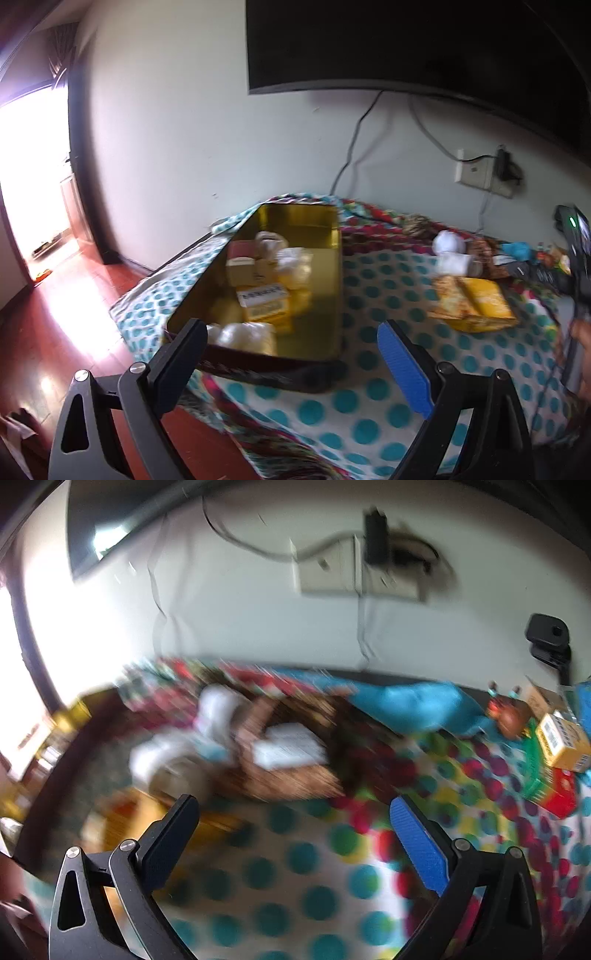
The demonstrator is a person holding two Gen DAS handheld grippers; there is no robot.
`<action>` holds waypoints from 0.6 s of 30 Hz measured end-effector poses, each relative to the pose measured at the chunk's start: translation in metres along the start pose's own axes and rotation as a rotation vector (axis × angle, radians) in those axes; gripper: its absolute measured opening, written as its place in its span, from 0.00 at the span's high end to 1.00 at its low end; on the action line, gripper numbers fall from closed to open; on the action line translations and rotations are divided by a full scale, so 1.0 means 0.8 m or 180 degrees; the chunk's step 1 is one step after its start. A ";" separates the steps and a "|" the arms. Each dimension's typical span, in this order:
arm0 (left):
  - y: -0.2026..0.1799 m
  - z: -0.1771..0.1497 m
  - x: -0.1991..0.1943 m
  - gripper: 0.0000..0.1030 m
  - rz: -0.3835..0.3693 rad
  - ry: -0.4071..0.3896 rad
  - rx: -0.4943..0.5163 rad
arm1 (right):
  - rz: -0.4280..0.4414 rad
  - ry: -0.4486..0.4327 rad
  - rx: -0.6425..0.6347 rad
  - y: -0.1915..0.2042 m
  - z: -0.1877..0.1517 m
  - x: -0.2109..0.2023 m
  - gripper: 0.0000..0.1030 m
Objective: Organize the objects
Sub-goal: 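Grasp the rolled white towel on the bed with the right gripper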
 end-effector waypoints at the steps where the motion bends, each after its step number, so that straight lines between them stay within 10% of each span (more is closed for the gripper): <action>1: -0.007 -0.005 -0.002 0.07 -0.0072 -0.0002 -0.0003 | 0.0096 0.0002 -0.0041 0.015 0.005 -0.002 0.00; 5: -0.034 -0.028 0.001 0.07 -0.0249 0.0056 0.0076 | 0.0308 0.0586 -0.0581 0.094 0.008 0.037 0.00; 9: -0.039 -0.054 -0.001 0.07 -0.0414 0.0137 0.0013 | -0.0145 0.0612 -0.0868 0.124 0.012 0.061 0.00; 18: -0.020 -0.051 -0.009 0.07 -0.0604 0.0095 -0.0263 | -0.0183 0.0762 -0.0674 0.113 0.009 0.100 0.05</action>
Point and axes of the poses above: each gripper's, at about its wrist camera, not at the fingertips, and x roughly the way its jaws point, y to its left, z to its top, the point moved 6 cm from there along x, roughly the way its jaws point, and after that the axes turned 7 degrees about y, right-handed, at the moved point
